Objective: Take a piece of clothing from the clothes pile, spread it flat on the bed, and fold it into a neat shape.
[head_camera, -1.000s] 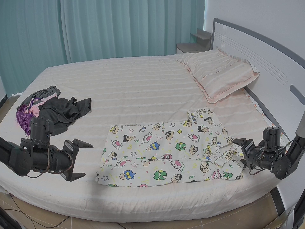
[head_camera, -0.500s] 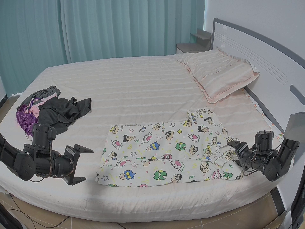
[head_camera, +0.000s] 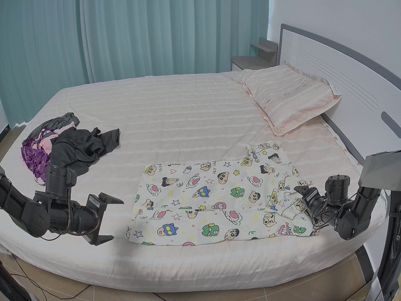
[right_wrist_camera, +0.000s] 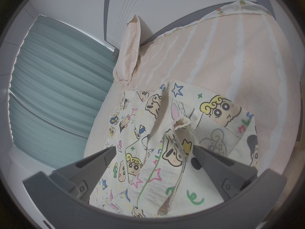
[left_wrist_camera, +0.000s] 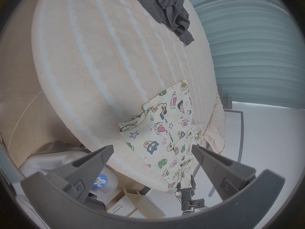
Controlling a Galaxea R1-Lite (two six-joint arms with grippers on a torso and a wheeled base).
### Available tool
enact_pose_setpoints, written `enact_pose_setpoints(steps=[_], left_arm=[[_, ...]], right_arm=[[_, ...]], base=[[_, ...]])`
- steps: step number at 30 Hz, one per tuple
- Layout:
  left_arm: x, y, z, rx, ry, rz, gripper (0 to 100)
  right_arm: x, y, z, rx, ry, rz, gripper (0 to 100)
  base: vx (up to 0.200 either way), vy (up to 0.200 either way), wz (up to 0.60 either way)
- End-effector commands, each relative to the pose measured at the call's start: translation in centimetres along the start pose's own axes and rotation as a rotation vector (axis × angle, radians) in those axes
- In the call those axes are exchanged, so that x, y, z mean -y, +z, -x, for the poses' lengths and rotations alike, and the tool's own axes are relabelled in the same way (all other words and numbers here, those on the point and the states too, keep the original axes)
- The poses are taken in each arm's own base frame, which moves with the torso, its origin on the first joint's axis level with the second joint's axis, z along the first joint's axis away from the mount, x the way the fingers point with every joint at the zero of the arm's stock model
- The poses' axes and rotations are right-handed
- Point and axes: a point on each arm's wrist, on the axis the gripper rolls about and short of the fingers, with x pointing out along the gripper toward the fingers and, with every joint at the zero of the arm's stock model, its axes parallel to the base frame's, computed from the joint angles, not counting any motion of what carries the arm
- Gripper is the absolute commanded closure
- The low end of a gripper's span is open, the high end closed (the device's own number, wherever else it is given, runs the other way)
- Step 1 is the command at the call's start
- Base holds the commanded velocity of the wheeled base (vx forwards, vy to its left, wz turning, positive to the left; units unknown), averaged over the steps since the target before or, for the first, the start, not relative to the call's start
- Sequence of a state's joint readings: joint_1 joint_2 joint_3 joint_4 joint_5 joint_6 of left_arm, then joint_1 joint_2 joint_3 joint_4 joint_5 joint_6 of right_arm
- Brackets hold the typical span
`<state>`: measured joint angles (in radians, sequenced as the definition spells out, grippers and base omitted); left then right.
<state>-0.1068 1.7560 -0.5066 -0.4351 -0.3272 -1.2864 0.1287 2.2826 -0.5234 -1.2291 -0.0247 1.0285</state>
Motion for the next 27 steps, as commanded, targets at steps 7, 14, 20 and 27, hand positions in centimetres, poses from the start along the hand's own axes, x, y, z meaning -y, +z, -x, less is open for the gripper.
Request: enact_pose_setpoints(steps=[7, 14, 20, 27], left_arm=[[-0.3, 0.2, -0.6, -0.004, 0.02, 0.009, 0], [-0.1, 0.3, -0.6, 0.0, 0.001, 0.009, 0], [-0.1, 0.2, -0.5, 0.002, -0.003, 0.011, 0], [-0.1, 0.3, -0.6, 0.0, -0.001, 0.013, 0]], right_arm=[[0.2, -0.7, -0.5, -0.007, -0.012, 0.011, 0], [0.2, -0.4, -0.1, 0.002, -0.018, 0.007, 100], [0.3, 0.0, 0.8, 0.009, -0.022, 0.001, 100], [-0.4, 0.2, 2.5, 0.015, 0.001, 0.0, 100]], base=[[0.0, 0.0, 0.0], [0.0, 0.0, 0.0], [0.0, 0.0, 0.0], [0.0, 0.0, 0.0]])
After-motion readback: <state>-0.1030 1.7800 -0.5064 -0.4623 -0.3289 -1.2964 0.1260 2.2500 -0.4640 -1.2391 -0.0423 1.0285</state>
